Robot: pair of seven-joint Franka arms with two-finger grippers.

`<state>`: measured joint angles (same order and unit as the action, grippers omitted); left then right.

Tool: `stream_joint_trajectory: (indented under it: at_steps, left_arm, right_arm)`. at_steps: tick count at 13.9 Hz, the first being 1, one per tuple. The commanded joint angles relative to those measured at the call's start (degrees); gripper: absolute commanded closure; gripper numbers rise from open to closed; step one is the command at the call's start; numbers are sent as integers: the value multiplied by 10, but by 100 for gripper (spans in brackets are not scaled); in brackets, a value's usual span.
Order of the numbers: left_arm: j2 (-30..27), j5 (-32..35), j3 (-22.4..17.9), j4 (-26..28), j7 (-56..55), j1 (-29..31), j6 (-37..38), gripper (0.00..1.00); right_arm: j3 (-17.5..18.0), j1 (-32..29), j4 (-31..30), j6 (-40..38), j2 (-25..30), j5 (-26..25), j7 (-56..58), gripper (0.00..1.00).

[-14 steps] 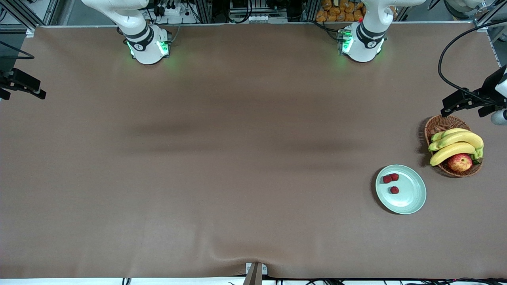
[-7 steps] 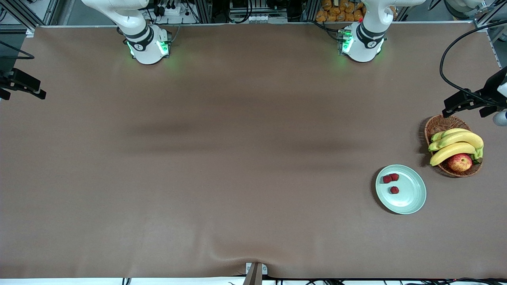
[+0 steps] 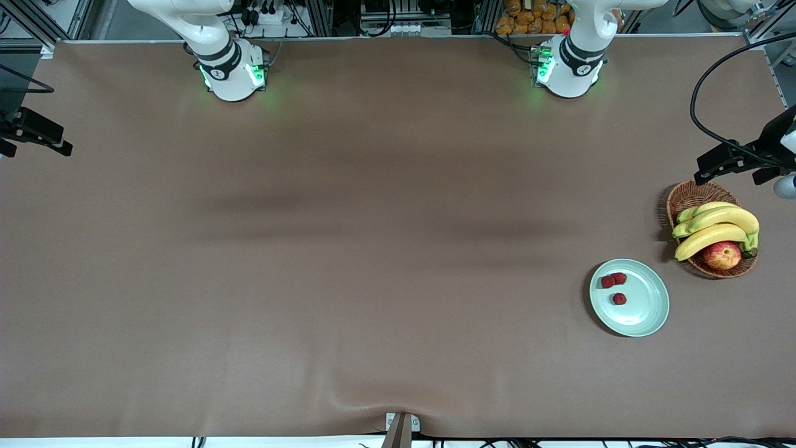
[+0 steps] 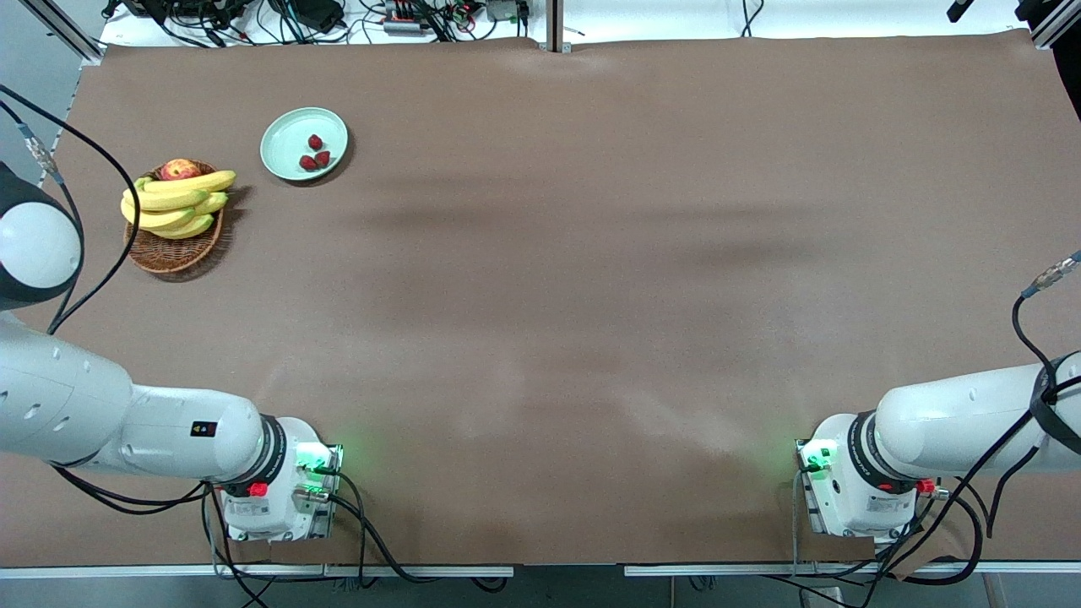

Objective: Collect all strawberries into plate

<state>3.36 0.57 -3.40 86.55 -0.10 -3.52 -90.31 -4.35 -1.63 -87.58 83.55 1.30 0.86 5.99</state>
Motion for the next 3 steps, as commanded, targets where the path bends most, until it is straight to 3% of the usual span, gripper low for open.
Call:
stream_joint_trajectory:
  at_steps: [1, 3]
  left_arm:
    - [2, -10, 5, -5, -8, 6, -1, 0]
    - [2, -10, 5, -5, -7, 6, -1, 0]
  right_arm:
    - [7, -5, 9, -8, -3, -6, -8, 0]
    - [7, -4, 9, -8, -3, -6, -8, 0]
